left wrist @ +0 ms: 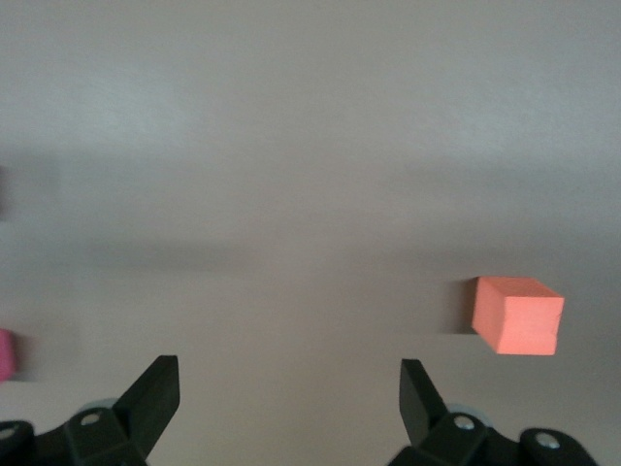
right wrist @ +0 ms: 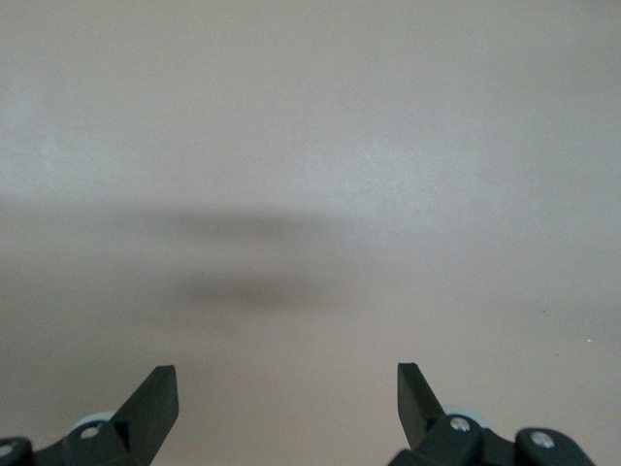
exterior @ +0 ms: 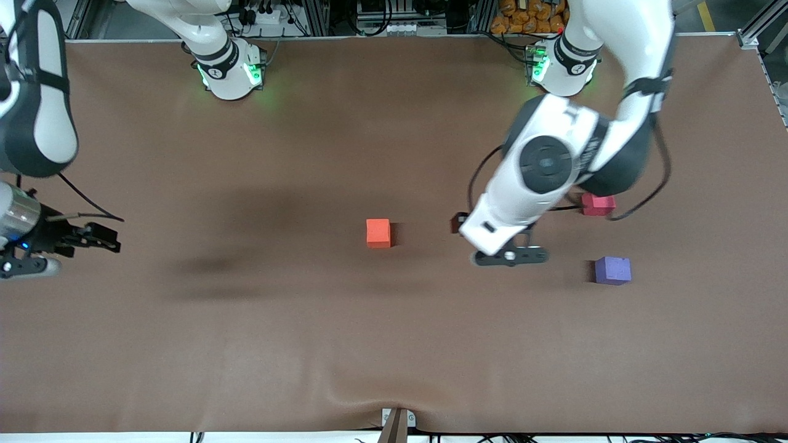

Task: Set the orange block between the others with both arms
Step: 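Lower the left gripper over the orange cube and close it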

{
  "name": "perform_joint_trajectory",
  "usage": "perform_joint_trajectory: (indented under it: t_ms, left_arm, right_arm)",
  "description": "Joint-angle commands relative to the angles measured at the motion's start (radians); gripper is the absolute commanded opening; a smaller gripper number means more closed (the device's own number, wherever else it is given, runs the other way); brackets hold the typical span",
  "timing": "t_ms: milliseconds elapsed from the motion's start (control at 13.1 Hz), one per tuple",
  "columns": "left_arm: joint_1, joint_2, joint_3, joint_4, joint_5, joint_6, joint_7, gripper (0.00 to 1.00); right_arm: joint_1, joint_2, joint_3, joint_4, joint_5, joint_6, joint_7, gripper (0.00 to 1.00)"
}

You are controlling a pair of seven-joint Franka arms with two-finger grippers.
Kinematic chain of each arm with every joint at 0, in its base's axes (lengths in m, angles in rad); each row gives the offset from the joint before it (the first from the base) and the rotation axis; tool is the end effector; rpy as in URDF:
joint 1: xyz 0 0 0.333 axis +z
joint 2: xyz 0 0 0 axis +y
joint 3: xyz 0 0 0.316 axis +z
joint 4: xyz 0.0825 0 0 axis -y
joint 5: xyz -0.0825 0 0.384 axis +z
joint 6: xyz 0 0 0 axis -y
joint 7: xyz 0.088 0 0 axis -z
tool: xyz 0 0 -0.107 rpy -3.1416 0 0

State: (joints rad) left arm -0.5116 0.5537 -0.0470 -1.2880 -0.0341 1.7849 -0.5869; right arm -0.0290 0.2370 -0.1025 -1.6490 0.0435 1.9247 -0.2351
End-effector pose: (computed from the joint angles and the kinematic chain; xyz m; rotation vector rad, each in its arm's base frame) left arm 0.6045 -0.3727 0.4238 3.1202 0.0668 -0.1228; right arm 0.6325 -0.0753 0.4774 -3.1280 -0.1450 -0.0665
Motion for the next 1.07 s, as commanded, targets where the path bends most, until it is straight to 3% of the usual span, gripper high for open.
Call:
perform_joint_trajectory:
  t_ms: [0, 687, 993]
  left_arm:
    - [-0.062, 0.069, 0.019, 0.081, -0.015, 0.011, -0.060, 1.00]
    - [-0.188, 0.227, 0.006, 0.084, -0.018, 0.293, -0.182, 1.00]
    - [-0.264, 0.295, 0.022, 0.091, -0.018, 0.337, -0.258, 1.00]
  right_arm:
    - [-0.026, -0.103, 0.015, -0.045, -0.022, -0.053, -0.001, 1.00]
    - [0.012, -0.243, 0.020, -0.026, -0.039, -0.239, 0.158, 1.00]
    - [0.012, -0.292, 0.020, -0.031, -0.039, -0.312, 0.168, 1.00]
